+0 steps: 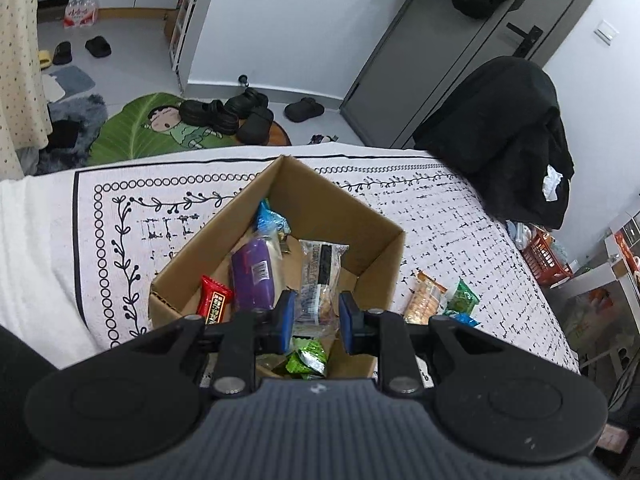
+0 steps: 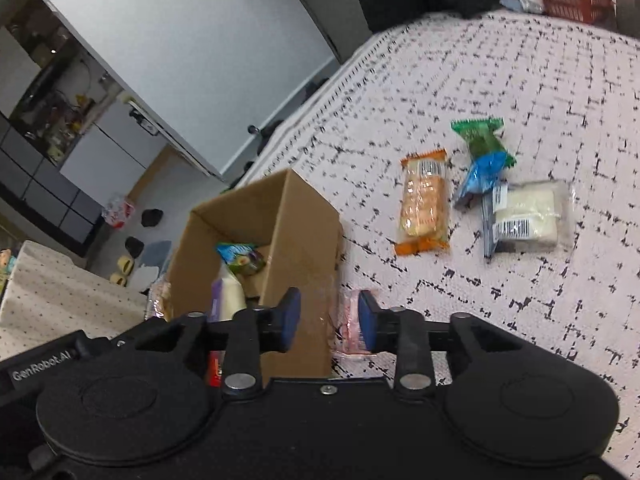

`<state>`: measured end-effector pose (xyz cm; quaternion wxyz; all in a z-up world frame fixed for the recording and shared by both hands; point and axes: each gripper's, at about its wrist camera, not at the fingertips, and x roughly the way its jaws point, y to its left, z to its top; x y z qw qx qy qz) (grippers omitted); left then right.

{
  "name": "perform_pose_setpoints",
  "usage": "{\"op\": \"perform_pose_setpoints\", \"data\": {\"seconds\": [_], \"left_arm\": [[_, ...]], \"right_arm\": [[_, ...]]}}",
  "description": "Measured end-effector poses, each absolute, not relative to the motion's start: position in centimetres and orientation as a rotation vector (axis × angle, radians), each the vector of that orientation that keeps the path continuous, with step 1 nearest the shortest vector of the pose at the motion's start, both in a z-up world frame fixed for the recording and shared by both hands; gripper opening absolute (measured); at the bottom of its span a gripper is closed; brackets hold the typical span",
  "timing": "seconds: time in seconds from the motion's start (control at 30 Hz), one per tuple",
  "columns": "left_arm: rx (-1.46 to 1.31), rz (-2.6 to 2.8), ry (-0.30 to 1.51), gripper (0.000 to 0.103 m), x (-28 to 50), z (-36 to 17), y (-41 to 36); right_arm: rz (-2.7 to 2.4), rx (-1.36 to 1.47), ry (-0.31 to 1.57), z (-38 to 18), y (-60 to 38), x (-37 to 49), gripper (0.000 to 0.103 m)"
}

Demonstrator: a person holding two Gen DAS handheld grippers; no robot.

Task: Organize snacks
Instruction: 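Carry the clear bar and red packet into the box and release both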

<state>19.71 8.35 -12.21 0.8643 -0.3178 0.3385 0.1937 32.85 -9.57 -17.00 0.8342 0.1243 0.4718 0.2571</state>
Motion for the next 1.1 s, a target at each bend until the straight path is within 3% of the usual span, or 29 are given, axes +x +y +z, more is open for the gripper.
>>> {"op": "perform_pose_setpoints", "data": {"seconds": [0.67,0.83,1.1], "left_arm": [[-0.704,0.387,0.796,0.025,23.0,-15.6,10.7],[-0.718,0.372,0.801,0.030,23.2,-15.4,11.0],[-0.716,0.415,0.777,0.041,21.9,-14.4,12.5]], "right_arm": [[0.444,0.261,1.187,-23.7,-6.6,35.9,0.037],[0.439,0.242,1.147,-24.3,-6.1,36.2,0.019],[0.422,0.237,1.063,-22.3,-6.2,35.9,0.016]]}}
